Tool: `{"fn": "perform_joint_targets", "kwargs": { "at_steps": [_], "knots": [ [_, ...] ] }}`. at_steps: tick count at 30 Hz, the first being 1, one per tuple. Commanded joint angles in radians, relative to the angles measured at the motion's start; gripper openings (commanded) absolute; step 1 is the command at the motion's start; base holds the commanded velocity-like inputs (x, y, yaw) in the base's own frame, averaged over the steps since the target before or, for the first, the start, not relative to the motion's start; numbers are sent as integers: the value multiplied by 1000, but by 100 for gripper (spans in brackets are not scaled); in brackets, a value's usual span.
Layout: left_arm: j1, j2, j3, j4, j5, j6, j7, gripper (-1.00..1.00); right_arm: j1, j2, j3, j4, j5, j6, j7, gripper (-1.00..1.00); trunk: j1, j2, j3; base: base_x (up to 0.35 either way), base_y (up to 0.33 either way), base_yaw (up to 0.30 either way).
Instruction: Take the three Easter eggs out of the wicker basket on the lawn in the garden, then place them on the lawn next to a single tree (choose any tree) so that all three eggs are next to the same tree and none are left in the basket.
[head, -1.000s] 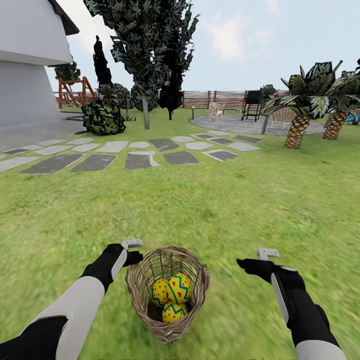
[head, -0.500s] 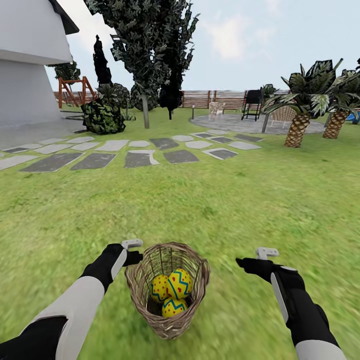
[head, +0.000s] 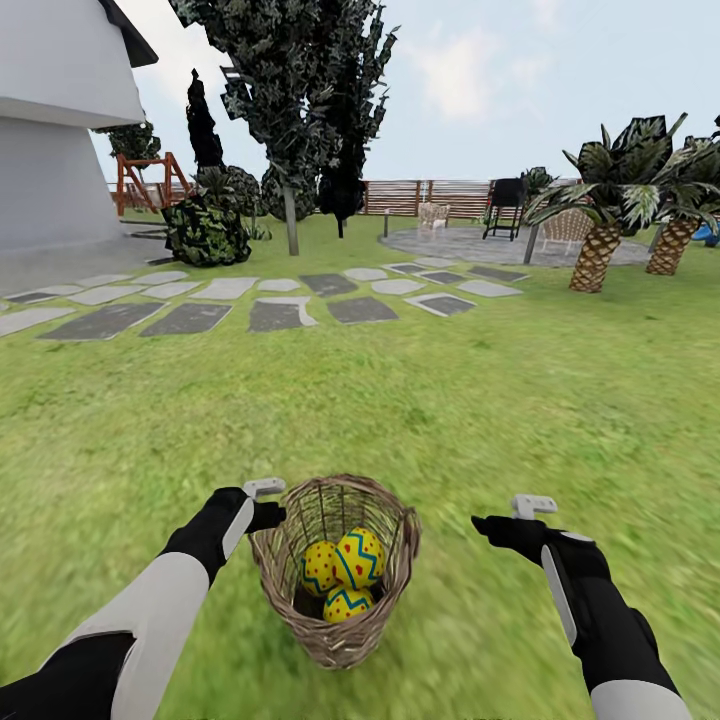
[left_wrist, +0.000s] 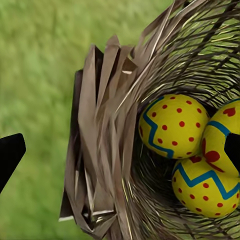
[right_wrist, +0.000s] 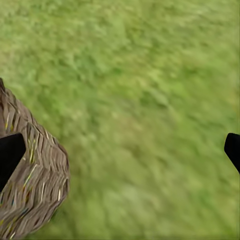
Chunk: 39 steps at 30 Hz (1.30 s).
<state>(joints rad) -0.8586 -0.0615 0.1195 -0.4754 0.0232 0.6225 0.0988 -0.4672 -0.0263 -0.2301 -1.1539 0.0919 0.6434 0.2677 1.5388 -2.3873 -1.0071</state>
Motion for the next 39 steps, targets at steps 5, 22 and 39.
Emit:
{"fn": "perform_joint_targets", "kwargs": {
  "at_steps": [5,22,39],
  "knots": [
    [0,0,5,-2,3,5,4,100,-1,0,-2,-1,9,4,8,100,19,-36,-17,0,0,0],
    [0,19,11,-3,10,-17,-3,100,3,-3,16,21,25,-5,3,100,62,-113,-59,0,0,0],
    [0,34,12,3,8,-56,-2,100,2,0,41,111,91,-57,5,100,62,-113,-59,0,0,0]
  ]
}}
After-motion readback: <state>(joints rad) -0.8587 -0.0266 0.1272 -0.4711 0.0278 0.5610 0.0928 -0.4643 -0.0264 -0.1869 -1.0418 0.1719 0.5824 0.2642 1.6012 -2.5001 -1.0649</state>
